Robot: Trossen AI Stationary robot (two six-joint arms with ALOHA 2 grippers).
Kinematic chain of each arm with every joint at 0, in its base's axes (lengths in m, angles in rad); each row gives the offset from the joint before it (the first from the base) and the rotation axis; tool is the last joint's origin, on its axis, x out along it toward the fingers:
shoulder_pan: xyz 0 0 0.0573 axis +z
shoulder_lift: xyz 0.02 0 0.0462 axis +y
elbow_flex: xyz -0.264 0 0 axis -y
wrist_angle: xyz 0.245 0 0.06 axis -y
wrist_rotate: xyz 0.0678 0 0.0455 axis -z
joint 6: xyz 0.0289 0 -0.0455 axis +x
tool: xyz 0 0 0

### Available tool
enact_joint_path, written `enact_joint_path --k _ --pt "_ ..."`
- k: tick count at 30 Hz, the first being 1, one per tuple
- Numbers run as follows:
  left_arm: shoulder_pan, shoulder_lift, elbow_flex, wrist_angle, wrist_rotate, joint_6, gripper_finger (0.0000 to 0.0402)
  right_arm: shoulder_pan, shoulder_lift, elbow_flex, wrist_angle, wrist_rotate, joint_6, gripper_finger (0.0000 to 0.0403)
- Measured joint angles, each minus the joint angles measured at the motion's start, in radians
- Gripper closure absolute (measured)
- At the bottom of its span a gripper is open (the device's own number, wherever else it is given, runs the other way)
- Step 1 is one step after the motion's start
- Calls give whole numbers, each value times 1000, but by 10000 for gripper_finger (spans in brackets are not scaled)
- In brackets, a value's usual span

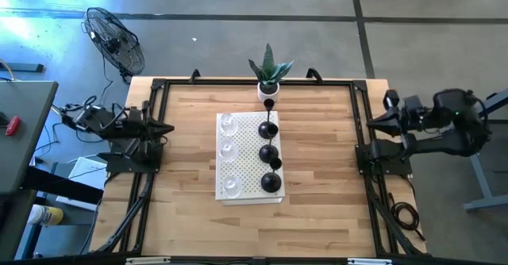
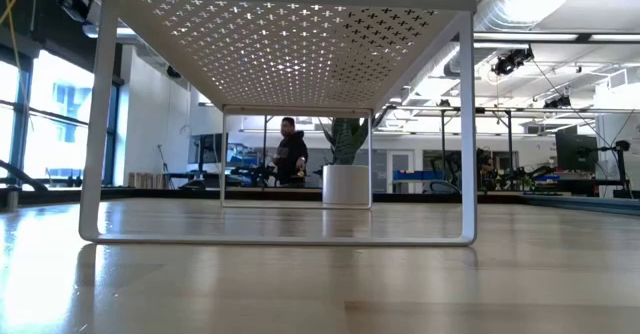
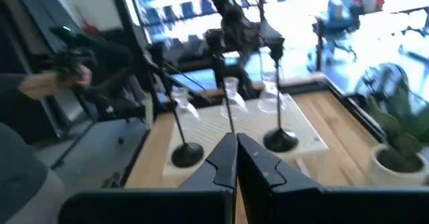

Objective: Pick & Place candle stick holders
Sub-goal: Return to Home Position

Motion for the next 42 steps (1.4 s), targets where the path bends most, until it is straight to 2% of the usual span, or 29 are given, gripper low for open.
enact_joint_path --k 5,11,17,25,28,39,42 --pt "0 -45 -11 5 -3 -34 401 0 -177 -238 245 -20 33 403" --pt "0 -111 -67 83 75 -35 401 0 -309 -538 585 -60 39 403" --pt "0 -113 -148 150 95 -27 401 0 -325 -767 894 -105 41 403" --pt "-1 -113 -311 355 185 -28 401 0 -325 -1008 1209 -51 48 403" --pt "0 -113 -376 425 185 -34 401 0 -326 -1069 1280 -45 75 403" --pt "0 -113 -491 571 186 -71 401 0 -326 -1064 1248 -49 39 403" --pt "0 -113 -530 660 222 -48 401 0 -326 -1064 1228 -55 39 403"
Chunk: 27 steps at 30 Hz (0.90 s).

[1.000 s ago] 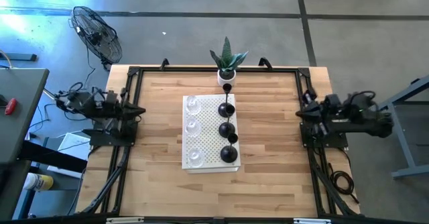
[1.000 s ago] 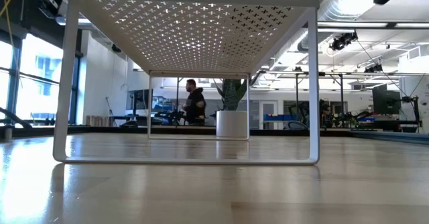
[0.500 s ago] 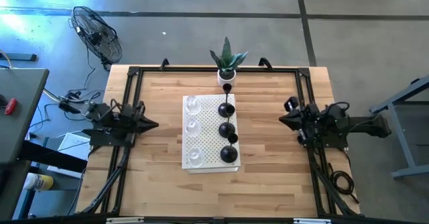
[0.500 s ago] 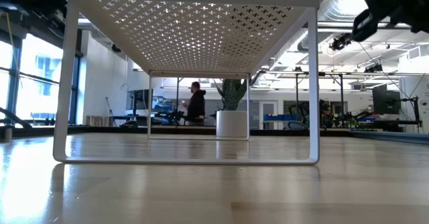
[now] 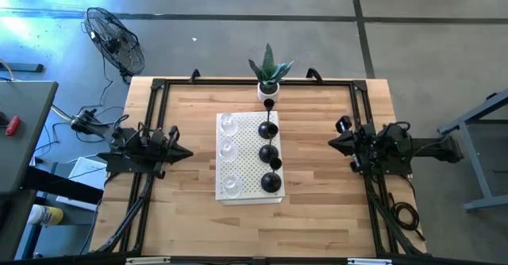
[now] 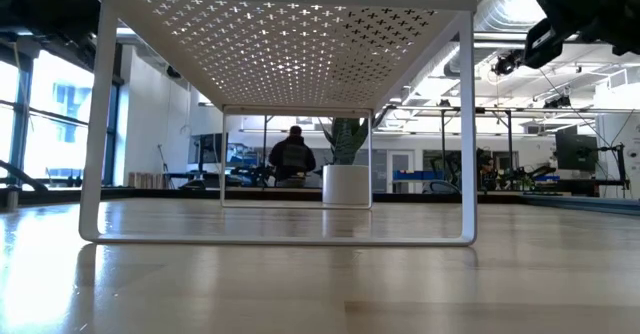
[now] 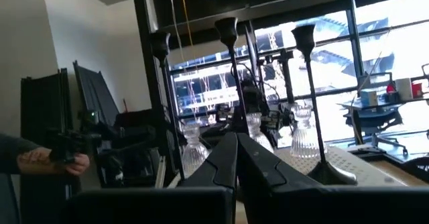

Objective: Pick & Place candle stick holders
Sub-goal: Return to Home Position

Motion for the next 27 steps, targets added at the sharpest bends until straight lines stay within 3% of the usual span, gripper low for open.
enact_joint_path --k 6,16,27 --pt "0 0 -33 44 55 22 401 0 0 0 -84 25 6 403" --pt "0 -1 -110 167 89 28 401 0 0 0 -135 170 67 403" --pt "0 0 -134 171 84 49 401 0 0 1 -151 182 67 403"
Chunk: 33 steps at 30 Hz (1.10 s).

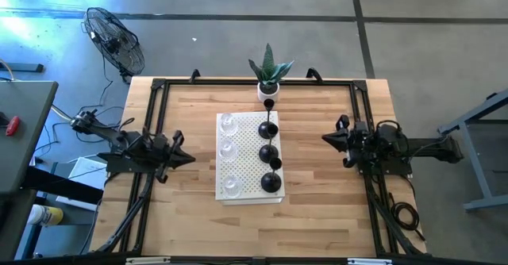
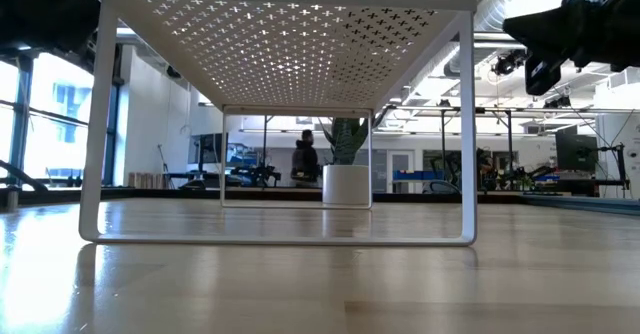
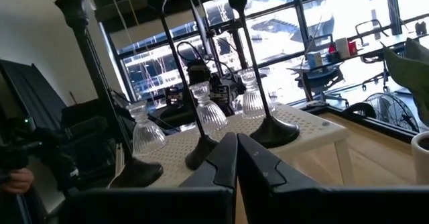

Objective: Pick & Place candle stick holders
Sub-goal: Return to Home Position

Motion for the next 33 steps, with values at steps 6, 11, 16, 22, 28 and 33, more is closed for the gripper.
enact_joint_path --k 6,11,16,22,28,33 --pt "0 0 -1 -51 -17 -29 401 0 0 0 -18 3 0 403" --pt "0 8 -1 -75 -25 -52 401 0 0 0 -18 2 0 403" --pt "0 10 -2 -74 -24 -49 402 0 0 0 -21 0 0 403" --pt "0 10 -2 -74 -22 -53 402 0 0 0 -21 -4 0 403" --pt "0 10 -2 -74 -22 -53 401 0 0 0 -21 -4 0 403" --pt "0 10 -2 -74 -22 -53 401 0 0 0 -21 -4 0 403"
